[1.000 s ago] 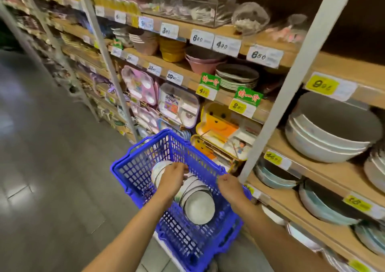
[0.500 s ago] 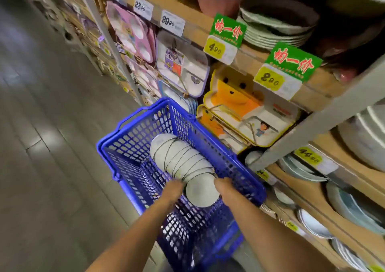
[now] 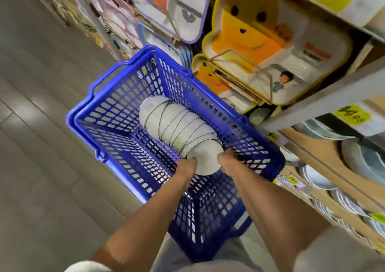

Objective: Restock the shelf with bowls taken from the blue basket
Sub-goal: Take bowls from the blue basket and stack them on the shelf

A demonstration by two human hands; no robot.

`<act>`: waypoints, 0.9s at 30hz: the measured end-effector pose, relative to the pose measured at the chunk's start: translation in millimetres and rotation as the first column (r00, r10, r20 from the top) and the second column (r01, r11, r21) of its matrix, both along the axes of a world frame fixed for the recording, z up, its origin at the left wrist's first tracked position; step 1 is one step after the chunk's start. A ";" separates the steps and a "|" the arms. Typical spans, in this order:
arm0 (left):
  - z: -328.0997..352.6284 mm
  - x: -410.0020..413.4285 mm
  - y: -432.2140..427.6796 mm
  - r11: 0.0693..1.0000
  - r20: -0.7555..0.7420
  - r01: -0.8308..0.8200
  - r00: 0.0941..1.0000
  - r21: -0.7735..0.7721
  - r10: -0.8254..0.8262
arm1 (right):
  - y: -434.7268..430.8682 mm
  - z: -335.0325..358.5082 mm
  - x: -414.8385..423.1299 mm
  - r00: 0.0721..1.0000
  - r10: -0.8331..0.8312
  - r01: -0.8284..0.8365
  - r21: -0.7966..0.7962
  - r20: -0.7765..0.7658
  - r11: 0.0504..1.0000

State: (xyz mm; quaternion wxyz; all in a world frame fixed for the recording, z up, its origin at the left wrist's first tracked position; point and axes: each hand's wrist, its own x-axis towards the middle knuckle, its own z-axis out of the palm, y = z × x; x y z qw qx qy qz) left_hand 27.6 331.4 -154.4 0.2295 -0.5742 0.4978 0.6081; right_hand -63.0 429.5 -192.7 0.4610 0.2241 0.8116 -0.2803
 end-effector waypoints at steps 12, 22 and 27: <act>-5.1 5.7 -2.9 0.999 -0.004 0.040 0.999 -0.002 -0.040 | -7.5 -8.6 2.2 0.996 0.086 -0.085 0.161 0.002 0.983; 21.2 11.6 -18.2 0.985 -0.102 0.173 0.979 -0.025 -0.174 | -0.8 48.1 -5.2 0.971 0.207 -0.200 -0.069 0.118 0.977; 39.1 9.5 -29.1 0.975 -0.144 0.217 0.964 -0.054 -0.223 | 4.2 90.5 -12.2 0.900 0.421 -0.429 0.060 0.113 0.901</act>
